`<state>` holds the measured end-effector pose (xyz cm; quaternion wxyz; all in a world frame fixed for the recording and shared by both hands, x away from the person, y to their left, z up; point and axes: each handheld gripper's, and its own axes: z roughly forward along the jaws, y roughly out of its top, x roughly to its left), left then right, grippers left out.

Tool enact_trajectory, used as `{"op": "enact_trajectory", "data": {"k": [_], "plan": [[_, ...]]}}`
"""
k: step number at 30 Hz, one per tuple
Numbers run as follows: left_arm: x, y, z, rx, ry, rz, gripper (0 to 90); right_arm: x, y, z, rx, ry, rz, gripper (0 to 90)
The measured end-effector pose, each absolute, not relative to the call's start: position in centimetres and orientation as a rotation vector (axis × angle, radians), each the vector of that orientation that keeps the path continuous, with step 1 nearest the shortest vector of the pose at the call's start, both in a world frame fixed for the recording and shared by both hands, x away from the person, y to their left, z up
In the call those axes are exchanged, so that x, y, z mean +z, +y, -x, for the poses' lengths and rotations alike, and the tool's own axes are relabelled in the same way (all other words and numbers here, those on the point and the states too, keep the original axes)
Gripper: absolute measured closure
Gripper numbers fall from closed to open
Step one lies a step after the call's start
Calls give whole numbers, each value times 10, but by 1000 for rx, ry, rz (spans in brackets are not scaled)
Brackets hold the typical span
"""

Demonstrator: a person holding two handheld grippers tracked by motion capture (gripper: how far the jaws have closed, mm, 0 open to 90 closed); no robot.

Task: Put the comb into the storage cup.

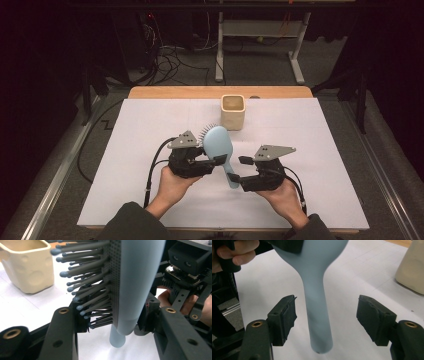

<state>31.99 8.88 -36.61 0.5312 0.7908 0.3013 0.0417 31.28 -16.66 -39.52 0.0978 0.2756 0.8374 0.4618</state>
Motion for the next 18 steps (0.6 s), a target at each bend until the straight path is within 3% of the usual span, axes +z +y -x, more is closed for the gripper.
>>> {"op": "enact_trajectory", "data": {"k": [18], "plan": [[-358,100,-320,138,734,-1860,533,-396,-227,-307,1396,2302,-928,303]]}}
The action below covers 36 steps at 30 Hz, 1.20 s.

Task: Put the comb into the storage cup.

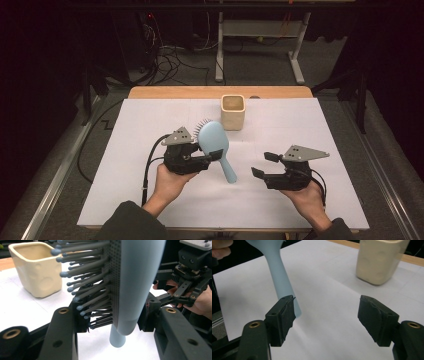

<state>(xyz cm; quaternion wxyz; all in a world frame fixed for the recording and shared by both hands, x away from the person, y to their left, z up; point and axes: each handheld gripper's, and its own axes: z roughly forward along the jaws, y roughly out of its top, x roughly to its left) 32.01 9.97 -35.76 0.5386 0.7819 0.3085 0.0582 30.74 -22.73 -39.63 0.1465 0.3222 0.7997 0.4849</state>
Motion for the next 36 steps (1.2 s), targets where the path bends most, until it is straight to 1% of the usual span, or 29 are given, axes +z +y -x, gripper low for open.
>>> {"op": "enact_trajectory", "data": {"k": [10,19,27,32,36], "plan": [[-356,105,-321,158,748,-1856,533,-405,-257,-301,1386,2248,-990,300],[-351,108,-324,176,763,-1857,532,-422,-286,-291,1418,2161,-1069,279],[-338,109,-330,204,764,-1860,531,-436,-302,-285,1413,2135,-1098,278],[-335,110,-334,199,769,-1849,530,-442,-312,-282,1418,2105,-1109,276],[-336,110,-338,199,788,-1847,529,-446,-319,-277,1399,2047,-1119,238]]}}
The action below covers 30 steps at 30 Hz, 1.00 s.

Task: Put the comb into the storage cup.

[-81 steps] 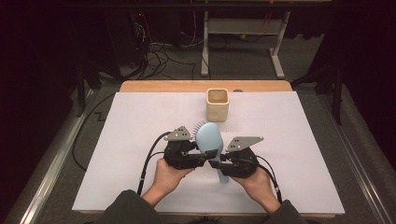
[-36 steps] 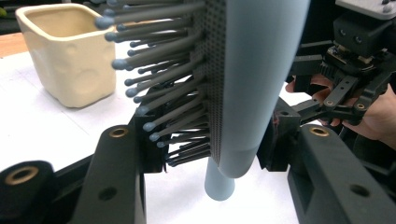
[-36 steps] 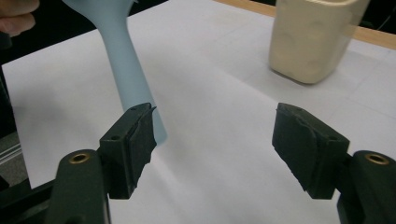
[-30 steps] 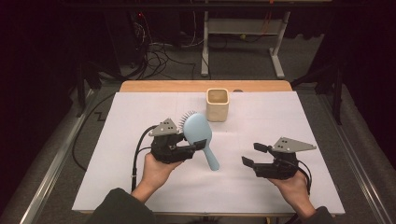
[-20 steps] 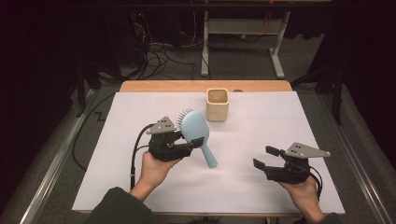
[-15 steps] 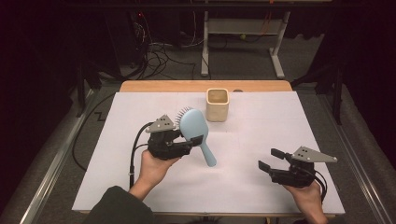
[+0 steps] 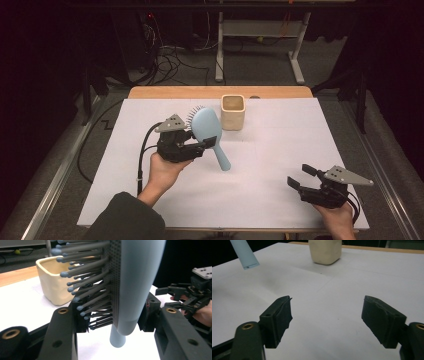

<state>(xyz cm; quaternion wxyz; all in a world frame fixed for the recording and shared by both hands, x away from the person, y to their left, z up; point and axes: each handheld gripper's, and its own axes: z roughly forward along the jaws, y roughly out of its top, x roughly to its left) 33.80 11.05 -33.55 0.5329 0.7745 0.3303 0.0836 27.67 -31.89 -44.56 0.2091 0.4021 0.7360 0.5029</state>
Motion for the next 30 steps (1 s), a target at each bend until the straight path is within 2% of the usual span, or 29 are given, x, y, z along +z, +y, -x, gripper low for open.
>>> {"op": "enact_trajectory", "data": {"k": [12,30], "plan": [[-328,106,-349,219,807,-1850,528,-459,-331,-273,1386,2041,-1161,227],[-315,102,-367,290,800,-1834,526,-460,-327,-270,1362,2069,-1123,226]]}}
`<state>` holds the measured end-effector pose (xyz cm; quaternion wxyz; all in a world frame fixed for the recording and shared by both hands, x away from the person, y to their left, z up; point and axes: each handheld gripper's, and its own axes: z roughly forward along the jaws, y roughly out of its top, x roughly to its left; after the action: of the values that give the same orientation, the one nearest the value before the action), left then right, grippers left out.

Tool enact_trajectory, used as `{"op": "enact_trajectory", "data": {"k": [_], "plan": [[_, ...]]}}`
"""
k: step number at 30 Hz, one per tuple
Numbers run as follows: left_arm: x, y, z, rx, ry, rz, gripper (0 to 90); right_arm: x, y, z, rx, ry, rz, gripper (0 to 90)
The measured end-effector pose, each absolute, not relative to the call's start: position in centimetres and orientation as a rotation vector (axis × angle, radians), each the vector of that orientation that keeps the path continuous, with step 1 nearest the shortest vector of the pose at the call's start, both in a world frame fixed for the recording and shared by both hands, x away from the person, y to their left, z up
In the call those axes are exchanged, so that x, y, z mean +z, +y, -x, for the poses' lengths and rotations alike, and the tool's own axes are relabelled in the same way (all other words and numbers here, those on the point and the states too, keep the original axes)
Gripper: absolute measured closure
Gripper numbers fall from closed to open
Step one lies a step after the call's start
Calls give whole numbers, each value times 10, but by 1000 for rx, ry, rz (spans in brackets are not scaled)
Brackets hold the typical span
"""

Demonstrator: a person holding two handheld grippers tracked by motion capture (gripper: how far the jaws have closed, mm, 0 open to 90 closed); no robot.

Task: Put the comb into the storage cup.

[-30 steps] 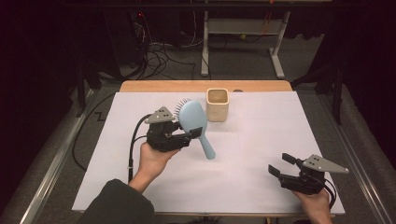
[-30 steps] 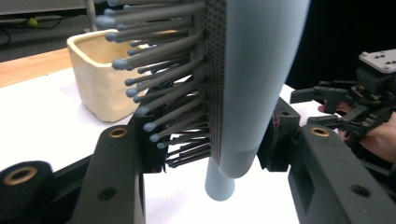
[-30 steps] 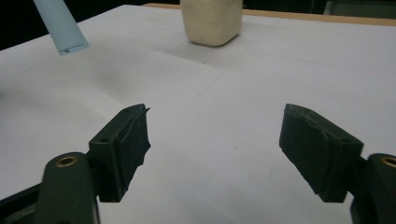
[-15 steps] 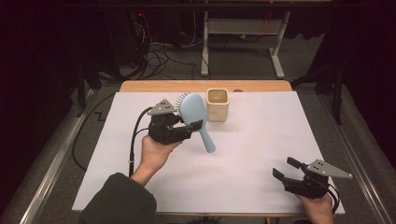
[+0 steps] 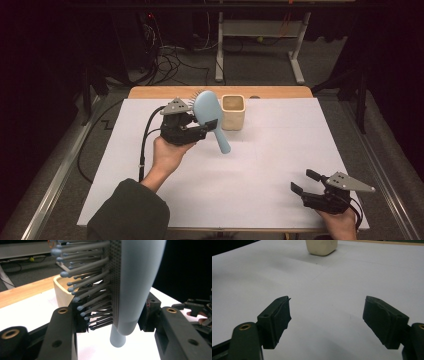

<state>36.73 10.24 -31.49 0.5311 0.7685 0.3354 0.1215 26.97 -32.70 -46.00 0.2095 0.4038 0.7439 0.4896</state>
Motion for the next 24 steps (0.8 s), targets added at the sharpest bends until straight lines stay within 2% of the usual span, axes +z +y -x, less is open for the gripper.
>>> {"op": "enact_trajectory", "data": {"k": [24], "plan": [[-300,92,-390,350,826,-1858,525,-459,-326,-269,1381,2062,-1117,224]]}}
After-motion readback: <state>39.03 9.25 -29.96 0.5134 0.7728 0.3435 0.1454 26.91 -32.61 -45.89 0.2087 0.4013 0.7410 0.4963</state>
